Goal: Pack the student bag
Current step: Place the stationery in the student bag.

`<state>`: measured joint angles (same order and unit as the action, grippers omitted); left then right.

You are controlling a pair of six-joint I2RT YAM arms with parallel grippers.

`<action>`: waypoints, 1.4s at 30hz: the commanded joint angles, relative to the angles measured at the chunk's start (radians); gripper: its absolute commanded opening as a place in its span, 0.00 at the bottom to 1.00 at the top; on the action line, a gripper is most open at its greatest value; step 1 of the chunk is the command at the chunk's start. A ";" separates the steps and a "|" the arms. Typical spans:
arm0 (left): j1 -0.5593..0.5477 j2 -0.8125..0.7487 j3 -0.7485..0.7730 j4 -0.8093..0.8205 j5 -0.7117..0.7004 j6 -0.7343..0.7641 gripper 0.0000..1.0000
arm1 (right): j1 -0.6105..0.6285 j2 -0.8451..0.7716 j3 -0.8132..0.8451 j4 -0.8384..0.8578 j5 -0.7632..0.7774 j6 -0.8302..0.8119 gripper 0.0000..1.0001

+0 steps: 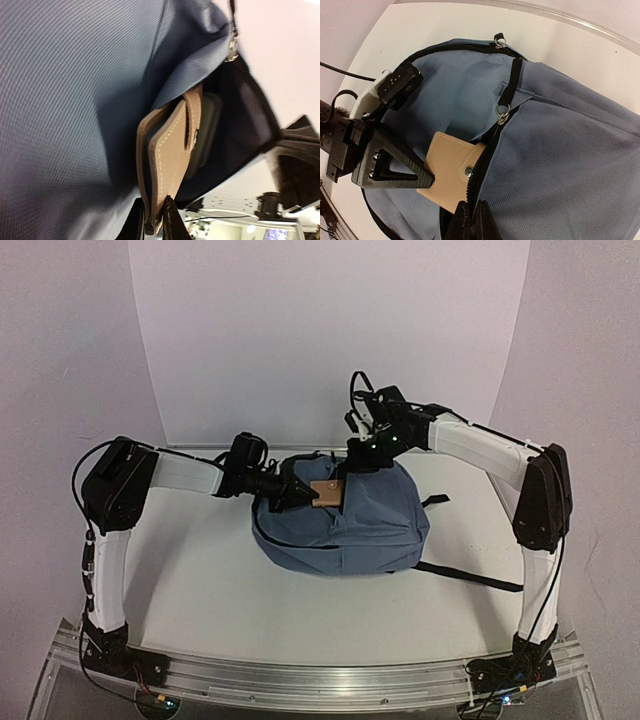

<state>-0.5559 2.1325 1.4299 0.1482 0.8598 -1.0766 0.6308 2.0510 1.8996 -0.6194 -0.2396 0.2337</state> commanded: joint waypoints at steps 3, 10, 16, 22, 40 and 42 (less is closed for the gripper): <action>-0.008 0.032 0.057 0.443 0.098 -0.161 0.00 | 0.005 -0.061 0.035 0.071 -0.101 0.023 0.00; -0.047 0.184 0.266 0.445 0.143 -0.184 0.00 | 0.004 -0.067 0.035 0.084 -0.133 0.031 0.00; -0.092 0.259 0.376 0.340 0.157 -0.119 0.00 | 0.005 -0.065 0.053 0.094 -0.149 0.040 0.00; -0.107 0.285 0.427 0.193 0.157 -0.019 0.01 | 0.005 -0.062 0.049 0.102 -0.184 0.065 0.00; -0.042 -0.062 0.363 -0.407 0.010 0.321 0.60 | -0.059 -0.050 -0.077 0.127 -0.256 0.128 0.07; -0.013 -0.100 0.335 -0.417 -0.004 0.328 0.64 | -0.059 -0.043 -0.081 0.132 -0.275 0.132 0.22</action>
<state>-0.6115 2.1932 1.7954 -0.2025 0.8780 -0.8221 0.5682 2.0418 1.8294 -0.5311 -0.4674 0.3499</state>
